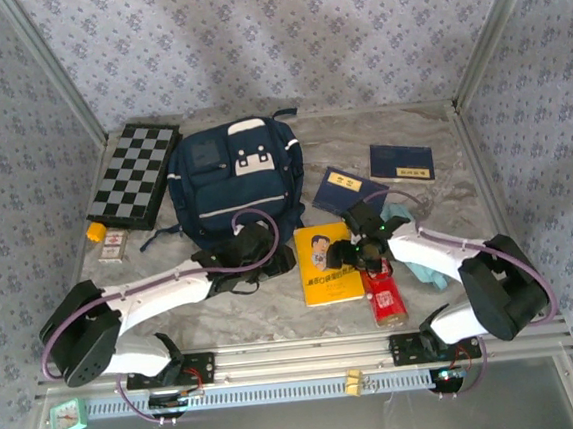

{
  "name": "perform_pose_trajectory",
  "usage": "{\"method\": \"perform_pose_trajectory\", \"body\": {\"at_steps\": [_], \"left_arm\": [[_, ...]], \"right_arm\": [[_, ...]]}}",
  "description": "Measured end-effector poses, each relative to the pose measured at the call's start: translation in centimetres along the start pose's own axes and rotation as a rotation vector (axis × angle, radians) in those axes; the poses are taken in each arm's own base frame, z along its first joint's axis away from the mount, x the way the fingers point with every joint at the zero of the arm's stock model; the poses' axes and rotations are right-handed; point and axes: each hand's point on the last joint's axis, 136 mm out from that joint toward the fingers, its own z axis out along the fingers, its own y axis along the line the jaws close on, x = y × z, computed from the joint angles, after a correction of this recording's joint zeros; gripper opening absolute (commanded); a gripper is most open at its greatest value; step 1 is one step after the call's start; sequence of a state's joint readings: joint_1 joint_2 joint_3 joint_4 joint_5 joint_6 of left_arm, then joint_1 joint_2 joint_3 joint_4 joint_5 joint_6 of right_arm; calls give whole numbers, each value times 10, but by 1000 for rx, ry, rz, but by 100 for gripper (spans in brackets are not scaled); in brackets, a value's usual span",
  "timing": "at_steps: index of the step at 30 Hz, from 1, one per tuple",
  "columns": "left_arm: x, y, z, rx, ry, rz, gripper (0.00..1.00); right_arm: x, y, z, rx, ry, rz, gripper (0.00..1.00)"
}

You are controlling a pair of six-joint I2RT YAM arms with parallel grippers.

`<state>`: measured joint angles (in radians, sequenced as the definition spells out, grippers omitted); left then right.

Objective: Pack the student bag

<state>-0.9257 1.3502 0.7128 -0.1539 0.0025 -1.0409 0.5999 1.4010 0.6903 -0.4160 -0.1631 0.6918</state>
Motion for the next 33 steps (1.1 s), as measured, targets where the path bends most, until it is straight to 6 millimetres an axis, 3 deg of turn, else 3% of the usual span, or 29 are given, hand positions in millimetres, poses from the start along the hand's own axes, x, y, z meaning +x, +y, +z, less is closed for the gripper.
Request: {"method": "perform_pose_trajectory", "body": {"at_steps": [6, 9, 21, 26, 33], "left_arm": [[5, 9, 13, -38, 23, 3, 65], [7, 13, 20, -49, 39, -2, 57], [26, 12, 49, -7, 155, 34, 43], [28, 6, 53, 8, 170, 55, 35], [30, 8, 56, 0, 178, 71, 34]], "right_arm": [[12, 19, 3, -33, 18, -25, 73], [16, 25, 3, -71, 35, -13, 71], [8, 19, 6, -106, 50, 58, 58], [7, 26, 6, -142, 51, 51, 57], [6, 30, -5, -169, 29, 44, 57]]}}
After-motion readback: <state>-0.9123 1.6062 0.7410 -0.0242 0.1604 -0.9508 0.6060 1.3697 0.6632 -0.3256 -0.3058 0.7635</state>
